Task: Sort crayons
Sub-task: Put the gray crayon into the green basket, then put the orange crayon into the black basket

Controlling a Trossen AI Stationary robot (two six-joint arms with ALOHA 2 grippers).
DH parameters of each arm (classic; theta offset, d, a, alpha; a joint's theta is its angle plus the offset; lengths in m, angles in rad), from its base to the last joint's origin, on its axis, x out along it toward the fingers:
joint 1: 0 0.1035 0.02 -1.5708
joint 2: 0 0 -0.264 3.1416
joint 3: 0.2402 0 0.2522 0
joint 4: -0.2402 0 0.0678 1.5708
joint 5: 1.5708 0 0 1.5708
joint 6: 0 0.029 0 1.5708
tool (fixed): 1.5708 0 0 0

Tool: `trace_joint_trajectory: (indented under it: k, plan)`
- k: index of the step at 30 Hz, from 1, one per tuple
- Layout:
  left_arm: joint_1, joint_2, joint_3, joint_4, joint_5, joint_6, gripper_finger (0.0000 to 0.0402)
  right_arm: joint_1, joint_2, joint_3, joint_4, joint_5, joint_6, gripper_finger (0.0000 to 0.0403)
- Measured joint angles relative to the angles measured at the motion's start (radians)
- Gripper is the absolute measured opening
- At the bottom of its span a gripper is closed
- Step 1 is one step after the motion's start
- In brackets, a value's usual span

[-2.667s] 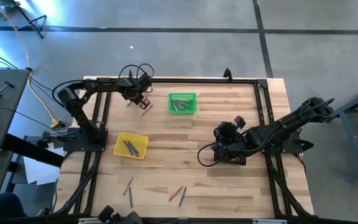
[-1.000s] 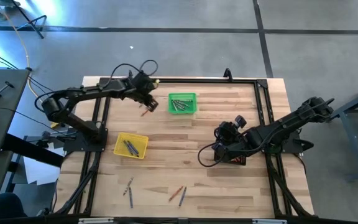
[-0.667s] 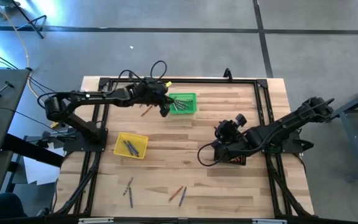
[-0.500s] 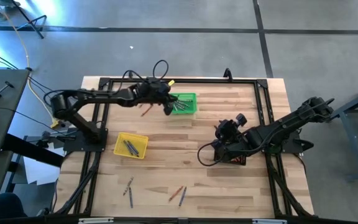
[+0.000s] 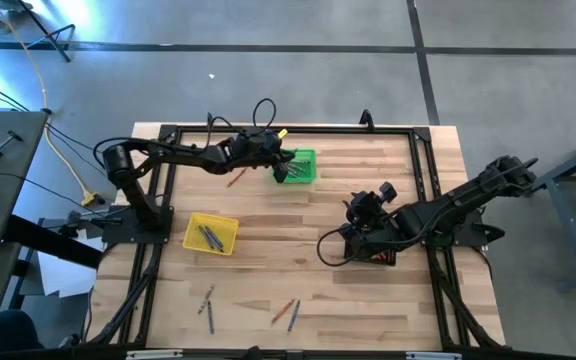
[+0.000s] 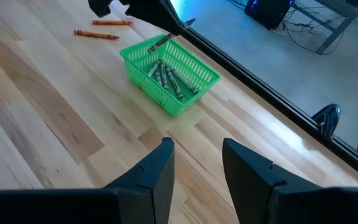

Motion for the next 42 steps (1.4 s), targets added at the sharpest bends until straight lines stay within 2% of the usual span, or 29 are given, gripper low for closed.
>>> trace_joint_trajectory:
  k: [13,18,20,25,27,32,39,42]
  plan:
    - [0.000,0.000,0.000,0.003,-0.036,0.072,0.0067,0.000,0.069,0.000,0.000,-0.016,0.000,0.0128]
    - [-0.002,-0.002,0.000,0.005,-0.017,0.071,0.0090,0.000,0.094,0.000,0.000,-0.017,0.000,0.0128]
    - [-0.004,-0.015,0.000,0.000,0.069,0.029,0.0096,0.000,0.095,0.000,0.000,-0.027,0.002,0.0128]
    - [-0.050,-0.068,0.001,-0.032,0.520,-0.139,0.0096,0.000,0.095,0.000,0.000,-0.031,0.026,0.0128]
    - [-0.105,-0.092,0.002,-0.088,0.600,-0.177,0.0093,0.000,0.094,0.000,0.000,-0.031,0.022,0.0128]
    - [-0.294,-0.132,0.002,-0.268,0.597,-0.208,0.0092,0.000,0.094,0.000,-0.001,-0.031,0.020,0.0128]
    - [-0.510,-0.161,0.001,-0.437,0.523,-0.387,0.0094,0.000,0.094,0.000,0.000,-0.031,0.023,0.0128]
    - [-0.585,-0.162,0.001,-0.480,0.445,-0.468,0.0094,0.000,0.094,0.000,0.001,-0.031,0.026,0.0128]
